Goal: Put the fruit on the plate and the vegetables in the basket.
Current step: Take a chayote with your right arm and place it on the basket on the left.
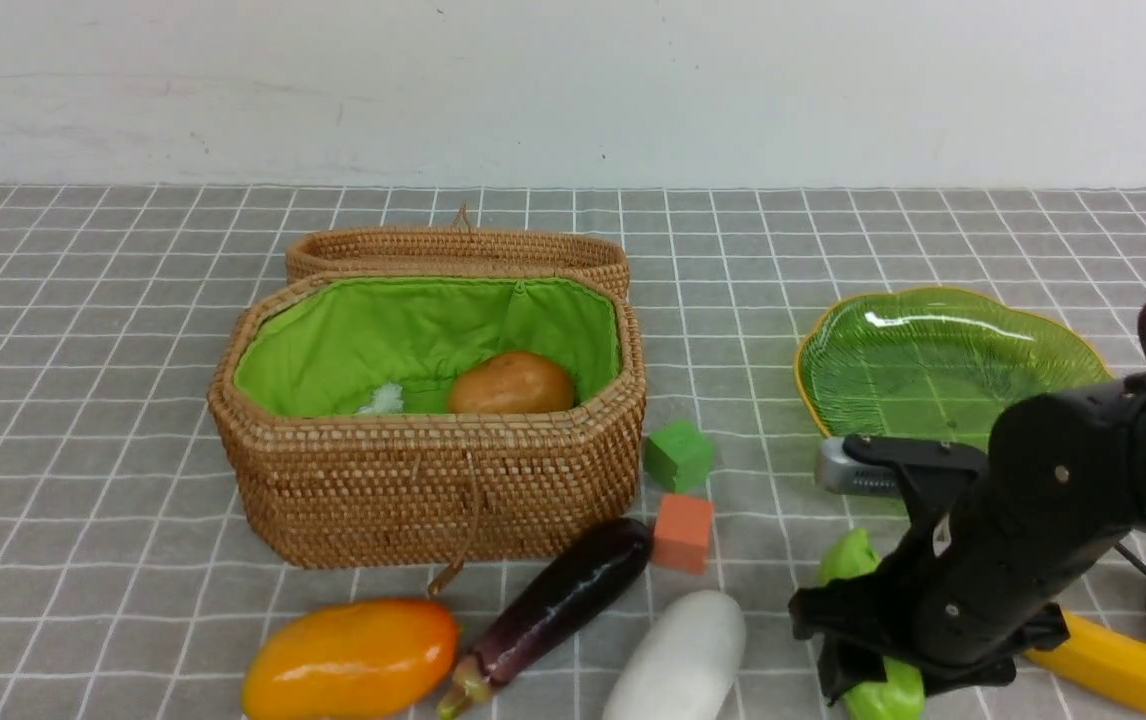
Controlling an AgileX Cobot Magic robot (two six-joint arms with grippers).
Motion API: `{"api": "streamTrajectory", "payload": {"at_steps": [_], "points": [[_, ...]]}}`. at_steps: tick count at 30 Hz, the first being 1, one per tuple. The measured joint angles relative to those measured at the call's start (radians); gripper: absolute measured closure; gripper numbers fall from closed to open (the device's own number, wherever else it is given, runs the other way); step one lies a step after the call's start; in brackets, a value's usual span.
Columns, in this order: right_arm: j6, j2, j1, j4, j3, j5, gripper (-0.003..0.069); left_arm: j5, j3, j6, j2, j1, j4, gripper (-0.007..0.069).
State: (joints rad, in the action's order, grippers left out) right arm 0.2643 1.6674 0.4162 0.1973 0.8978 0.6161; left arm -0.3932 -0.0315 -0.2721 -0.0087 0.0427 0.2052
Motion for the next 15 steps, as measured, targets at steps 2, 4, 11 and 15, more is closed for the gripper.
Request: {"api": "streamTrajectory", "payload": {"at_steps": [2,4,11,15], "points": [[-0.013,-0.038,-0.001,0.0,0.002,0.006,0.0213,0.0,0.0,0.0,0.0,0.0,0.0,0.0386],[-0.037,-0.091,-0.002,0.0,0.023,0.022,0.0213,0.0,0.0,0.0,0.0,0.0,0.0,0.0386],[-0.23,-0.228,-0.003,0.068,0.263,0.057,0.0213,0.0,0.0,0.0,0.0,0.0,0.0,0.0386],[-0.447,-0.201,-0.005,0.231,0.493,0.129,0.0213,0.0,0.0,0.0,0.0,0.0,0.0,0.0386]]}}
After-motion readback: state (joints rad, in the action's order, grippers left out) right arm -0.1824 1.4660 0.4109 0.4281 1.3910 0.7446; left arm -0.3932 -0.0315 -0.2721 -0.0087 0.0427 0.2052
